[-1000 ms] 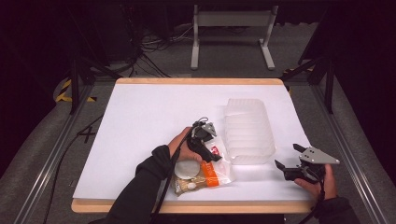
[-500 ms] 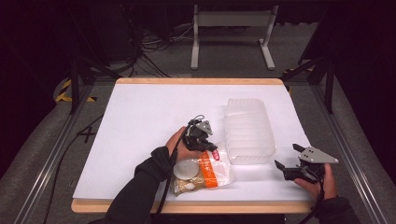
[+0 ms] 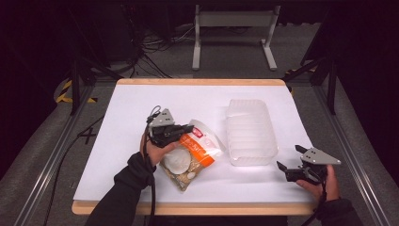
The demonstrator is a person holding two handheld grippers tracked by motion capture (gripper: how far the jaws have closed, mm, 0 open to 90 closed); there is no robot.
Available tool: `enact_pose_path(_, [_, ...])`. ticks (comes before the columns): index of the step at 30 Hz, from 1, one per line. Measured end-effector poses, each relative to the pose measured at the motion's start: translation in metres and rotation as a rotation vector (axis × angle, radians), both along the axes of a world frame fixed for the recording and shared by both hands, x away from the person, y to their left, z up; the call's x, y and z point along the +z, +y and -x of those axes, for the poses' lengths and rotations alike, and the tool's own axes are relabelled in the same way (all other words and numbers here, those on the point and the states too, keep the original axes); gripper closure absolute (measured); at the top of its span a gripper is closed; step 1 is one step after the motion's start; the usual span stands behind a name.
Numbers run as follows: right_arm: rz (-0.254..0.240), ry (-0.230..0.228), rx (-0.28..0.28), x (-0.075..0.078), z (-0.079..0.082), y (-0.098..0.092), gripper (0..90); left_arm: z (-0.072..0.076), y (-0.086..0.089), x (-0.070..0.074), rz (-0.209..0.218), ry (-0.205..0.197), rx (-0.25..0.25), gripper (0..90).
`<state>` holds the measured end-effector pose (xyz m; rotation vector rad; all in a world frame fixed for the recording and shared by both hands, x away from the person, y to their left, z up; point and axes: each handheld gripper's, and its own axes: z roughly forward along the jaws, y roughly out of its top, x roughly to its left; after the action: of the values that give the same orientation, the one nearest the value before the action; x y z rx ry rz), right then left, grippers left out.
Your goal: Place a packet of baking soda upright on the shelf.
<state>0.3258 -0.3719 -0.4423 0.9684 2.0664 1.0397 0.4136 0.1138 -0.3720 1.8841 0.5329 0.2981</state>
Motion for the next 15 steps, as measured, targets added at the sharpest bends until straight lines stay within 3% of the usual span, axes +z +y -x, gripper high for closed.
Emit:
enact_pose_path(4, [0.006, 0.001, 0.000, 0.000, 0.000, 0.000, 7.7, 0.015, 0.019, 0.014, 0.060, -0.038, 0.009, 89.9])
enact_pose_path(6, [0.008, 0.000, 0.000, 0.000, 0.000, 0.001, 7.7, 0.026, 0.024, 0.021, 0.090, -0.093, 0.025, 89.9])
enact_pose_path(9, [0.012, 0.001, 0.002, 0.000, -0.001, 0.001, 7.7, 0.041, 0.027, 0.034, 0.115, -0.134, 0.016, 89.9])
enact_pose_path(15, [0.015, 0.010, 0.000, 0.000, -0.001, 0.001, 7.7, 0.049, 0.026, 0.041, 0.143, -0.152, 0.032, 90.0])
